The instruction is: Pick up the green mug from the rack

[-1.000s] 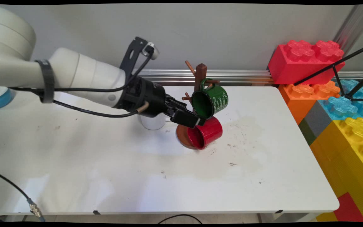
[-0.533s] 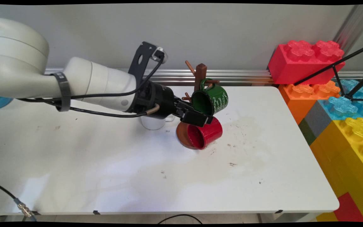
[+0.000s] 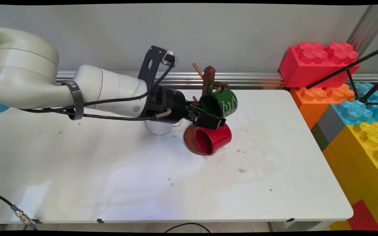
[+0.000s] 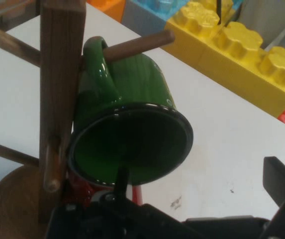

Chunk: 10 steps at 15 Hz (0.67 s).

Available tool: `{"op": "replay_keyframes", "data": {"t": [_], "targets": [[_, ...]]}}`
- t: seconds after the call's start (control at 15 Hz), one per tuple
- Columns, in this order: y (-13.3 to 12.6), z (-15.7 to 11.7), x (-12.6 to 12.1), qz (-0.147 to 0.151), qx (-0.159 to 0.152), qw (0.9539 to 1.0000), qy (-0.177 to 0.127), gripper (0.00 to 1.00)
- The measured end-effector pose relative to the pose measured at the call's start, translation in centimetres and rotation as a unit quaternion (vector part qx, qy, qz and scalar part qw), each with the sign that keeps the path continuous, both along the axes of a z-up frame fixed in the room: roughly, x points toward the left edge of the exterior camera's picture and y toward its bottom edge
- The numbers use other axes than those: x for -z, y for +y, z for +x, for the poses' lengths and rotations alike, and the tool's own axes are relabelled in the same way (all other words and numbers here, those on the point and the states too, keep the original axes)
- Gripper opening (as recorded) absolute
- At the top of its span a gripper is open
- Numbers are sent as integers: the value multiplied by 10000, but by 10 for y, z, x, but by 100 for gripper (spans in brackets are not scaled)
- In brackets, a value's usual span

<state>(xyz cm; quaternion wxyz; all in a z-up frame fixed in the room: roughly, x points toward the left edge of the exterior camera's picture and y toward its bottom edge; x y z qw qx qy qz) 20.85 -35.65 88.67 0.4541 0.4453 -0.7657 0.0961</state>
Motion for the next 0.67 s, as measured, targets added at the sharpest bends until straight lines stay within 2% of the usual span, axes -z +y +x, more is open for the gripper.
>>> {"op": "replay_keyframes", "data": {"t": [0.67], "targets": [[-10, -6, 10, -65, -116, 9996, 234, 100]]}}
